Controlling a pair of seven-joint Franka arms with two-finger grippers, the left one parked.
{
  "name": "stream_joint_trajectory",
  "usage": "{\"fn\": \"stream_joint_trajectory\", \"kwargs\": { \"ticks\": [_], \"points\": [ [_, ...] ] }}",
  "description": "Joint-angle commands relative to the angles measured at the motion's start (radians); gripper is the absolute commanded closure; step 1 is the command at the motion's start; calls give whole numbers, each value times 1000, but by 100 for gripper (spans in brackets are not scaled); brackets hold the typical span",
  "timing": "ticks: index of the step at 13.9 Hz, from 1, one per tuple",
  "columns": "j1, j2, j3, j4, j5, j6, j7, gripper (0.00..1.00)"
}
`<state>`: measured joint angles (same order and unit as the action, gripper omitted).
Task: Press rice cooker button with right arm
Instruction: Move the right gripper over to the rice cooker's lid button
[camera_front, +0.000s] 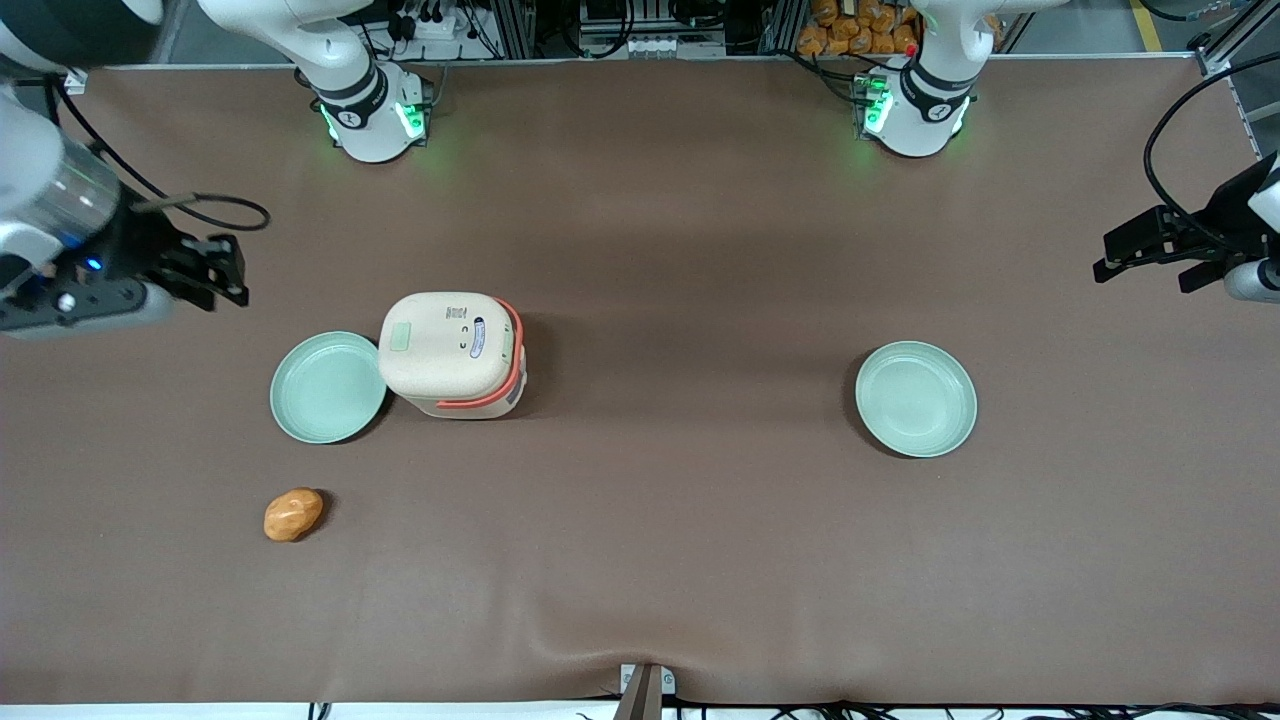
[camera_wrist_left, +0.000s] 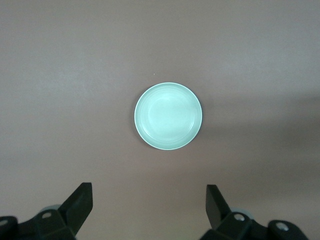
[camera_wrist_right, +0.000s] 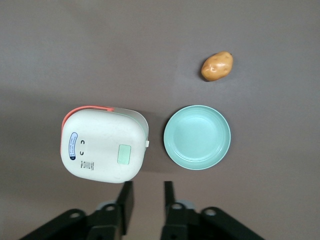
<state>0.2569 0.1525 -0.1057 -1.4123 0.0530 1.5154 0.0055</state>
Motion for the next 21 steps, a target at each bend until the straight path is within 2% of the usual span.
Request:
{"fn": "stream_joint_trajectory", "kwargs": {
  "ticks": [1,3,6,12,21],
  "points": [
    [22,39,-3,-39,13,8,5,98],
    [31,71,0,-82,28,8,5,100],
    [30,85,0,-180,106,20,4,100],
    [36,147,1,-246,128,58,5,100],
    [65,225,1,-247,169,88,5,100]
  ]
}}
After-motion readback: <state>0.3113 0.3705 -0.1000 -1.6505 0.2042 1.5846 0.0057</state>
